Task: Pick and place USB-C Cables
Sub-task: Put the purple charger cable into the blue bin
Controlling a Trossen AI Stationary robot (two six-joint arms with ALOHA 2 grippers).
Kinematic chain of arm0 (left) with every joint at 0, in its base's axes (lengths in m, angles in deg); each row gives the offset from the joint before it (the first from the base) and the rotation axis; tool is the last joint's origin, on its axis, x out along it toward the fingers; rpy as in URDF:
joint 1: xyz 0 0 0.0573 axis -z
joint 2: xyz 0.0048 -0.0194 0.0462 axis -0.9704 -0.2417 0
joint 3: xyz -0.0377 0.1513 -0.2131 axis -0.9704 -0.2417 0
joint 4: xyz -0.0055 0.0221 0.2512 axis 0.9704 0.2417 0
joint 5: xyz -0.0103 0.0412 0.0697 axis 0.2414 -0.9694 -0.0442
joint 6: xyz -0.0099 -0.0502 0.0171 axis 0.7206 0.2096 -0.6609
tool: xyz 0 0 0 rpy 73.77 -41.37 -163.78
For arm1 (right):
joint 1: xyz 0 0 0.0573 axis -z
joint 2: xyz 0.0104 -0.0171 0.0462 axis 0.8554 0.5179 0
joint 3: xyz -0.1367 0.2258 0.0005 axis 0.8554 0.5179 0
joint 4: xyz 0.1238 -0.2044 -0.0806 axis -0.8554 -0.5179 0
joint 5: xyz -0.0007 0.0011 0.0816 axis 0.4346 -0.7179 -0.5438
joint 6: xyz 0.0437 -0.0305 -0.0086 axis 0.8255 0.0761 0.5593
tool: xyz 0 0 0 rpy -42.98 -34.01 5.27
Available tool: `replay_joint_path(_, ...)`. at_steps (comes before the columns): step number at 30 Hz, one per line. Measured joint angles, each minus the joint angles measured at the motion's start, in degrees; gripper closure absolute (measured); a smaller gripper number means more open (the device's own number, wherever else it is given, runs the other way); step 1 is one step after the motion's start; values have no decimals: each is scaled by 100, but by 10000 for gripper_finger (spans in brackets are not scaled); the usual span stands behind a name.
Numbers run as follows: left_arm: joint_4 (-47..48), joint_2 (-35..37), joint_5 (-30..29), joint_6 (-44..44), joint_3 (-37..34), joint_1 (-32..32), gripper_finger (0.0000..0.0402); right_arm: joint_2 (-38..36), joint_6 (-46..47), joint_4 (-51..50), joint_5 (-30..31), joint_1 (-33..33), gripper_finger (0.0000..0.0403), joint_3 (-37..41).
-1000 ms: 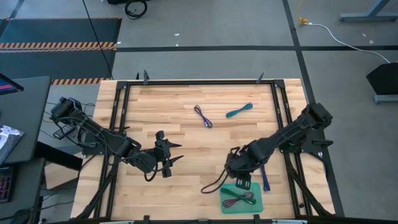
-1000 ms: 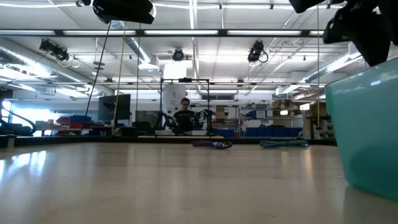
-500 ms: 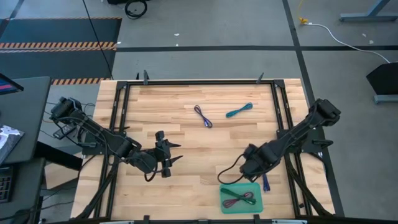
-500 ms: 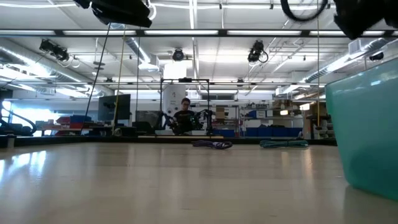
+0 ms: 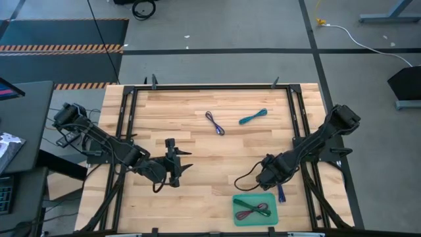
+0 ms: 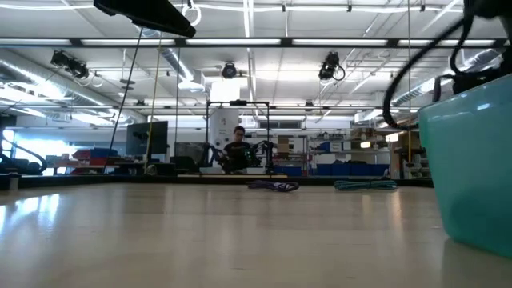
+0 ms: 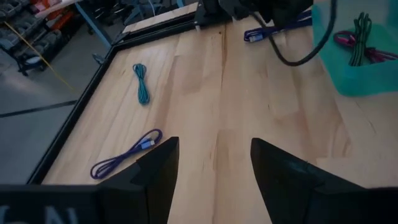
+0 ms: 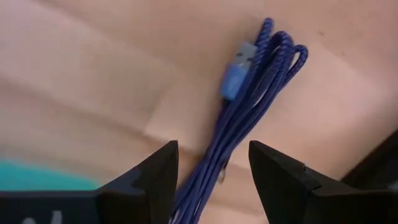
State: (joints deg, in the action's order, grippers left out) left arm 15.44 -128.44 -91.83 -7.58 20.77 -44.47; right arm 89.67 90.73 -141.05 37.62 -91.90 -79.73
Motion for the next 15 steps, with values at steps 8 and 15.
replay_joint_path(8,338,0,3,-62,1,11,193,-41,41,747,4,5,211,737)
replay_joint_path(15,383,0,0,-25,0,13,193,-26,-931,523,32,51,351,762)
